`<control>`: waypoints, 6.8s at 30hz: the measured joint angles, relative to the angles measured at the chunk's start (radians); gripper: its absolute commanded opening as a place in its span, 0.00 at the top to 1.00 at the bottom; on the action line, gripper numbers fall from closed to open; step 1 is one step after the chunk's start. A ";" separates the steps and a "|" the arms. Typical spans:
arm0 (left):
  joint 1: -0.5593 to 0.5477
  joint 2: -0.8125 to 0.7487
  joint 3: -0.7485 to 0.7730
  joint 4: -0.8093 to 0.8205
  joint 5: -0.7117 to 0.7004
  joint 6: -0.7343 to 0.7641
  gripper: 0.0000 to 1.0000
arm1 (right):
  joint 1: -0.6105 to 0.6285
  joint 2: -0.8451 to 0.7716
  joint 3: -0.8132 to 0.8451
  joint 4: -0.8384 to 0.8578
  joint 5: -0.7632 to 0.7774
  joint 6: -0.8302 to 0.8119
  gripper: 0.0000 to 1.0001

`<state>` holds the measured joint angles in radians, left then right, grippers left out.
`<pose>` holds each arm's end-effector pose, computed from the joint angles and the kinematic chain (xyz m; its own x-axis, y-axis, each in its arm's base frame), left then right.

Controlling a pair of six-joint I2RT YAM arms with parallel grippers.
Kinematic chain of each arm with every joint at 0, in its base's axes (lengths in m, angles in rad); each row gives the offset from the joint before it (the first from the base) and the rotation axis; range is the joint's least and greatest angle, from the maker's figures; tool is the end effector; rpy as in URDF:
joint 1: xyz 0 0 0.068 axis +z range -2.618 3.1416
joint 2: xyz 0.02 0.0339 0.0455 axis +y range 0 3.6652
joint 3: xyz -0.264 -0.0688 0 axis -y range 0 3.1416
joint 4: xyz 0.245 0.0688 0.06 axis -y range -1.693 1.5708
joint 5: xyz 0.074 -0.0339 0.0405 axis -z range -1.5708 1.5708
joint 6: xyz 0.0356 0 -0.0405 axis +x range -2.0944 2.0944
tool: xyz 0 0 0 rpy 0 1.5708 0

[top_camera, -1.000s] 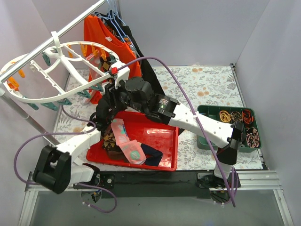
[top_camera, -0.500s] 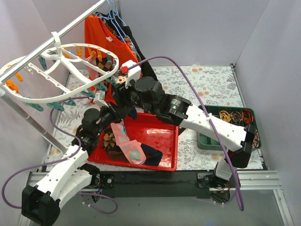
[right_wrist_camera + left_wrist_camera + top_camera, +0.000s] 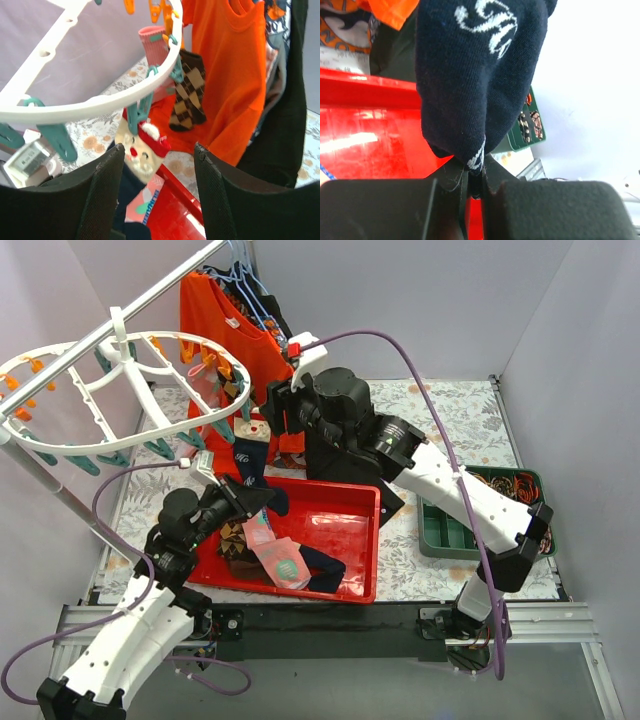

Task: Remove the socks clipped to the hanger

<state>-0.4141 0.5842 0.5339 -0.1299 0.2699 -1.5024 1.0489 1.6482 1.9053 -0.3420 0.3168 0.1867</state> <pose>0.1372 -0.0707 0.2873 -0.6377 -0.7700 -0.0196 -0.1208 0.1250 -0.9848 0.1938 0.3148 0.4879 -0.1657 0.0656 -0.9840 -0.6495 0.7435 0.1590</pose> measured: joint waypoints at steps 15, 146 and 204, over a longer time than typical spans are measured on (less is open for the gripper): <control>0.001 -0.080 -0.013 -0.110 0.058 -0.046 1.00 | -0.024 0.095 0.069 0.015 -0.280 -0.008 0.23; 0.011 0.594 0.135 0.426 -0.362 0.114 1.00 | 0.117 0.182 0.174 -0.019 -0.168 0.124 0.76; 0.012 -0.042 -0.003 -0.129 0.090 -0.193 1.00 | 0.051 0.010 -0.038 -0.075 -0.027 0.060 0.35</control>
<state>-0.4023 0.5419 0.5304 -0.2584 0.3595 -1.6951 1.0996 1.6581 1.8675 -0.4168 0.2901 0.2470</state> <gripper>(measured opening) 0.022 0.648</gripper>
